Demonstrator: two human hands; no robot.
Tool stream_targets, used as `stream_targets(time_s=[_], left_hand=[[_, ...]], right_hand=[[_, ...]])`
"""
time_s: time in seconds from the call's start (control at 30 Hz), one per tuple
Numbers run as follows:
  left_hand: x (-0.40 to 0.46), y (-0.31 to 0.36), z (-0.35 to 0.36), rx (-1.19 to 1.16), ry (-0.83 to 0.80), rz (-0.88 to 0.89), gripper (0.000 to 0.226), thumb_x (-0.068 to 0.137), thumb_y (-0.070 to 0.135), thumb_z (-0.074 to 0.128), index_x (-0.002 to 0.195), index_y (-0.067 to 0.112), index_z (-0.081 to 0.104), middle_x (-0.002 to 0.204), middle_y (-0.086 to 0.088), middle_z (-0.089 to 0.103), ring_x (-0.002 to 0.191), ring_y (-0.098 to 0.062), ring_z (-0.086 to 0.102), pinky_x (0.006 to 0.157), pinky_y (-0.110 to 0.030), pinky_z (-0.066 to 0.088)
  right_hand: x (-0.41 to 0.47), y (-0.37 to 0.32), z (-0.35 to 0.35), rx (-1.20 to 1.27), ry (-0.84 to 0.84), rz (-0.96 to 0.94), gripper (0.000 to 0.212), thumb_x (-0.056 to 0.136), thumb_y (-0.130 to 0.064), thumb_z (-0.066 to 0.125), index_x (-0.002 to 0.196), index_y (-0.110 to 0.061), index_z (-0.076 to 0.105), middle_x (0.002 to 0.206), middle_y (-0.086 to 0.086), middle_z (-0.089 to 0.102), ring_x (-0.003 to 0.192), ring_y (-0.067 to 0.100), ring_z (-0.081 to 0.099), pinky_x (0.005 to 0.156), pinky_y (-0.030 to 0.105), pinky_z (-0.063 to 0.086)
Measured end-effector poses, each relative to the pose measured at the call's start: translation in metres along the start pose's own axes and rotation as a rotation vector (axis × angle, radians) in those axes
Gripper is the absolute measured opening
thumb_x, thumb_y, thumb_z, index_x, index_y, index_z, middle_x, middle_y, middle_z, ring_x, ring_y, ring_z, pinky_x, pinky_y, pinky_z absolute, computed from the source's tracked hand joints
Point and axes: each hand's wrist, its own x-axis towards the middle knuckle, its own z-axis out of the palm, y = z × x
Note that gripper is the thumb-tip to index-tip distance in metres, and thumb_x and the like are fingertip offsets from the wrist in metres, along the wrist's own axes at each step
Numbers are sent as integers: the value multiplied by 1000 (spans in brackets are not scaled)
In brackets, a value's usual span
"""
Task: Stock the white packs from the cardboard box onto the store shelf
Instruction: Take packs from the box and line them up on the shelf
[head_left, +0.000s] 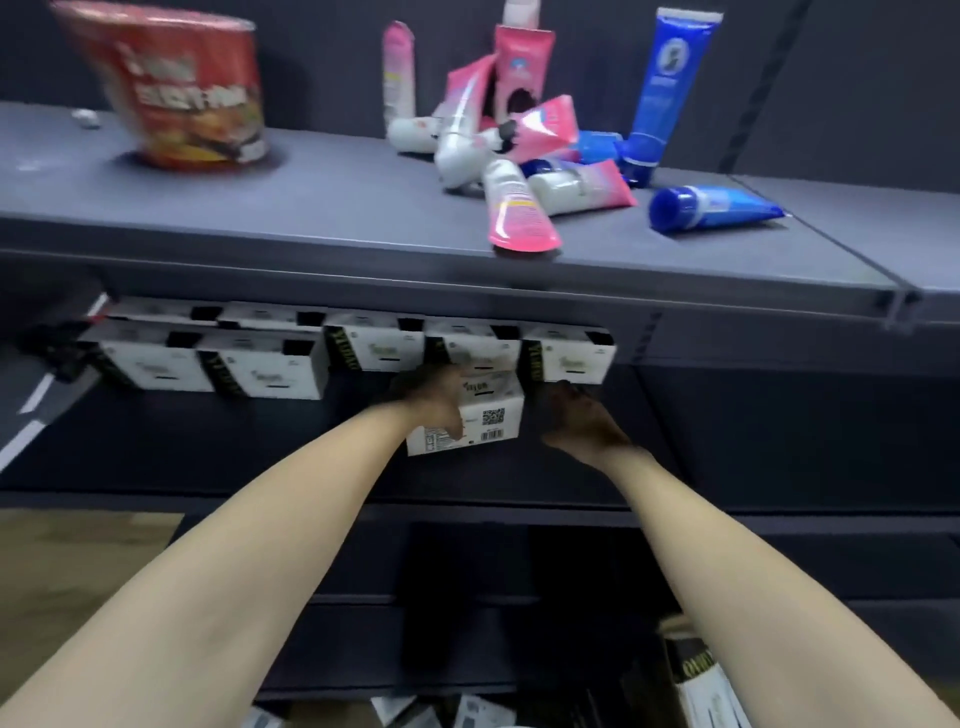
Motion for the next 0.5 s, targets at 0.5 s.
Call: stream_targets(time_s=[0.5], left_hand=[[-30,-77,-33,77,-87,49,70,87,74,43,148,59,12,160,2,29,136,-31,41,100,-38,45]], right_hand=[[31,-94,39,28,23,-109,46,82,-21,73,121,-21,50,114,-1,56,102,18,56,75,28,44]])
